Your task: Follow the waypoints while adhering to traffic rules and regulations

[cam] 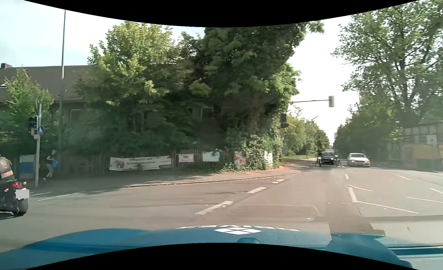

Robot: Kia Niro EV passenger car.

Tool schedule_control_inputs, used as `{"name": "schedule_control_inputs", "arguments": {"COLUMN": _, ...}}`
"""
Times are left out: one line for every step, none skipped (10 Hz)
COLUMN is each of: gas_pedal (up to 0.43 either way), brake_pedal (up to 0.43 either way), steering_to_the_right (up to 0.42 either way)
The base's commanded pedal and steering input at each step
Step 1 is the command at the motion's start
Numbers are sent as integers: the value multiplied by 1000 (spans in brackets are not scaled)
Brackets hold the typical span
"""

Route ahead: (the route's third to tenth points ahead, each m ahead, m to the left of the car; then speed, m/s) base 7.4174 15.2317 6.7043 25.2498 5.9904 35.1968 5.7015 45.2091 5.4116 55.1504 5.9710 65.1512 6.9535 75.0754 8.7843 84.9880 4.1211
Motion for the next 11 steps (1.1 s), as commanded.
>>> {"name": "schedule_control_inputs", "arguments": {"gas_pedal": 248, "brake_pedal": 0, "steering_to_the_right": -652}}
{"name": "schedule_control_inputs", "arguments": {"gas_pedal": 248, "brake_pedal": 0, "steering_to_the_right": -669}}
{"name": "schedule_control_inputs", "arguments": {"gas_pedal": 248, "brake_pedal": 0, "steering_to_the_right": -673}}
{"name": "schedule_control_inputs", "arguments": {"gas_pedal": 248, "brake_pedal": 0, "steering_to_the_right": -672}}
{"name": "schedule_control_inputs", "arguments": {"gas_pedal": 240, "brake_pedal": 0, "steering_to_the_right": -668}}
{"name": "schedule_control_inputs", "arguments": {"gas_pedal": 240, "brake_pedal": 0, "steering_to_the_right": -664}}
{"name": "schedule_control_inputs", "arguments": {"gas_pedal": 240, "brake_pedal": 0, "steering_to_the_right": -656}}
{"name": "schedule_control_inputs", "arguments": {"gas_pedal": 240, "brake_pedal": 0, "steering_to_the_right": -644}}
{"name": "schedule_control_inputs", "arguments": {"gas_pedal": 228, "brake_pedal": 0, "steering_to_the_right": -616}}
{"name": "schedule_control_inputs", "arguments": {"gas_pedal": 228, "brake_pedal": 0, "steering_to_the_right": -582}}
{"name": "schedule_control_inputs", "arguments": {"gas_pedal": 228, "brake_pedal": 0, "steering_to_the_right": -547}}
